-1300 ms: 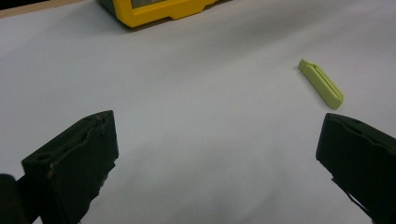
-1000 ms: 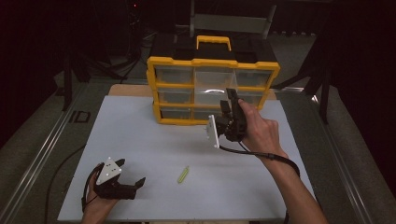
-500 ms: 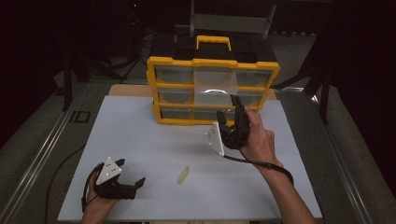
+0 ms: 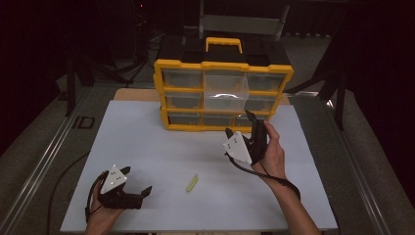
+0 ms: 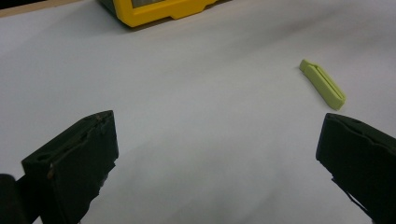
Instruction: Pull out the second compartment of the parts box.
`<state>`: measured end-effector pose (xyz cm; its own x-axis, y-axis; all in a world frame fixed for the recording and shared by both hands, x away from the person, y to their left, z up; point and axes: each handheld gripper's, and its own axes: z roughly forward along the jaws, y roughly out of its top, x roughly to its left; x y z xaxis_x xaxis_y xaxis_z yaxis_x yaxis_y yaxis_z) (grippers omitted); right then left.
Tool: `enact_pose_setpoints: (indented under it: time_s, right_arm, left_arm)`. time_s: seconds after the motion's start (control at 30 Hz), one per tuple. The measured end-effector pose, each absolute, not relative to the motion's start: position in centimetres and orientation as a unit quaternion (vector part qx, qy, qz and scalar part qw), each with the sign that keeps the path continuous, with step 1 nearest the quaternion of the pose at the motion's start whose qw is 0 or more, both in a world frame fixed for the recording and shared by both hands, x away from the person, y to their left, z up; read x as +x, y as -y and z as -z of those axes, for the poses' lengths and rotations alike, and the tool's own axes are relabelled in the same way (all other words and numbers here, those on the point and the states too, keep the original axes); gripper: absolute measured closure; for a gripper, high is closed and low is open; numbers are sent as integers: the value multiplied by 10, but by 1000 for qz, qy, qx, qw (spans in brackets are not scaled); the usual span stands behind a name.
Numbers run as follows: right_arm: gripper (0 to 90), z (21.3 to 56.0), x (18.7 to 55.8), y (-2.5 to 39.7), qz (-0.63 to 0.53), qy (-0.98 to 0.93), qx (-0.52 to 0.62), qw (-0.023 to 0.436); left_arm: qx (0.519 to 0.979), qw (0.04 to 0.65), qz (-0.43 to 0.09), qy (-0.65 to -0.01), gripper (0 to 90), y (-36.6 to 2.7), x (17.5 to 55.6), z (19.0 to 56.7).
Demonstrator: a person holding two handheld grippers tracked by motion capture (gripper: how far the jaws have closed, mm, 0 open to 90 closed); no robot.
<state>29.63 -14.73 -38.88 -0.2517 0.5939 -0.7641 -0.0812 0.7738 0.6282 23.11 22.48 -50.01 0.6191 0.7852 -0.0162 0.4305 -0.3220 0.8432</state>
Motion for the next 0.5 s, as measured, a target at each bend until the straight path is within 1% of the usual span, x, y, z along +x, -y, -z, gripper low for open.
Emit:
enact_pose_setpoints:
  time_s: [0.03,0.2,0.27,0.5]
  right_arm:
    - [174,391,297,151,-300,-742,186,571]
    - [144,394,299,158,-334,-749,224,526]
    - [138,394,300,162,-356,-750,242,502]
    - [133,392,301,170,-404,-750,275,445]
  left_arm:
    - [787,436,-203,-386,1,-225,231,500]
    - [788,435,-203,-385,1,-224,232,500]
    - [787,437,-203,-385,0,-225,232,500]
    - [786,439,-202,-386,0,-226,232,500]
